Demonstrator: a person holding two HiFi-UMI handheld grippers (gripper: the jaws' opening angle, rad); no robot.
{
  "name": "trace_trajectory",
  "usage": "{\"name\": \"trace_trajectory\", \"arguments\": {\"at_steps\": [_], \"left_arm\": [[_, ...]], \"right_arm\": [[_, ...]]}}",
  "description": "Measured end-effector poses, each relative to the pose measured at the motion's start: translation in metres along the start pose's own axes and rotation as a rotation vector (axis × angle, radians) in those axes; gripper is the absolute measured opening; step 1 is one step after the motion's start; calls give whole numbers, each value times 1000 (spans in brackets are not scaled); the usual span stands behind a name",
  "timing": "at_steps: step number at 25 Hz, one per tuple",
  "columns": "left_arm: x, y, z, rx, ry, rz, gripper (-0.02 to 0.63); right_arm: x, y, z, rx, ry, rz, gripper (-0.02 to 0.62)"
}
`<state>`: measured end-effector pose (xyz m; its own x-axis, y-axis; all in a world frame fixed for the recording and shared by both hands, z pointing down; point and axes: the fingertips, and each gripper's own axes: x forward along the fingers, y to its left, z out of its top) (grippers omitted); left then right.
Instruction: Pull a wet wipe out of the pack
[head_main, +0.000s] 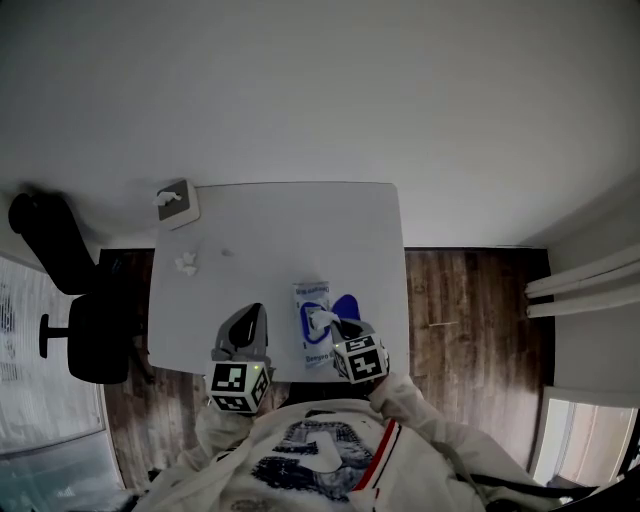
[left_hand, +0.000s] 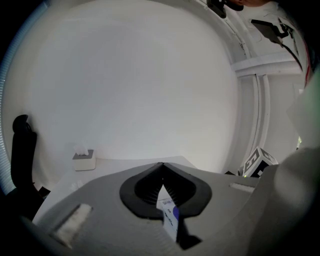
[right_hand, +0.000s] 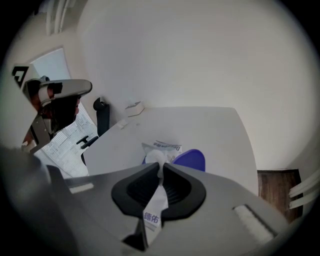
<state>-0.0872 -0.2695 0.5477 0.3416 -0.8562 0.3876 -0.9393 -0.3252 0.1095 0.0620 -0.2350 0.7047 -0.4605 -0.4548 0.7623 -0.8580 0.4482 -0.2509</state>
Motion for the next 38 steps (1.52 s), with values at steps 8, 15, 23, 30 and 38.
{"name": "trace_trajectory", "arguments": {"at_steps": [8, 15, 23, 30, 38], "left_arm": [[12, -33, 16, 22, -26, 14, 5], [21, -60, 30, 44, -67, 24, 5], [30, -85, 51, 97, -126, 42, 5], [28, -95, 84, 158, -178, 56, 5], [15, -102, 128, 185, -262, 32, 5]], "right_arm": [[-27, -25, 18, -2, -65, 28, 20], [-56, -56, 34, 8, -150, 16, 20], [-102, -92, 71, -31, -319, -74, 18], [-153, -107, 116, -74, -499, -143, 17], [-225, -104, 161, -98, -716, -223, 15]]}}
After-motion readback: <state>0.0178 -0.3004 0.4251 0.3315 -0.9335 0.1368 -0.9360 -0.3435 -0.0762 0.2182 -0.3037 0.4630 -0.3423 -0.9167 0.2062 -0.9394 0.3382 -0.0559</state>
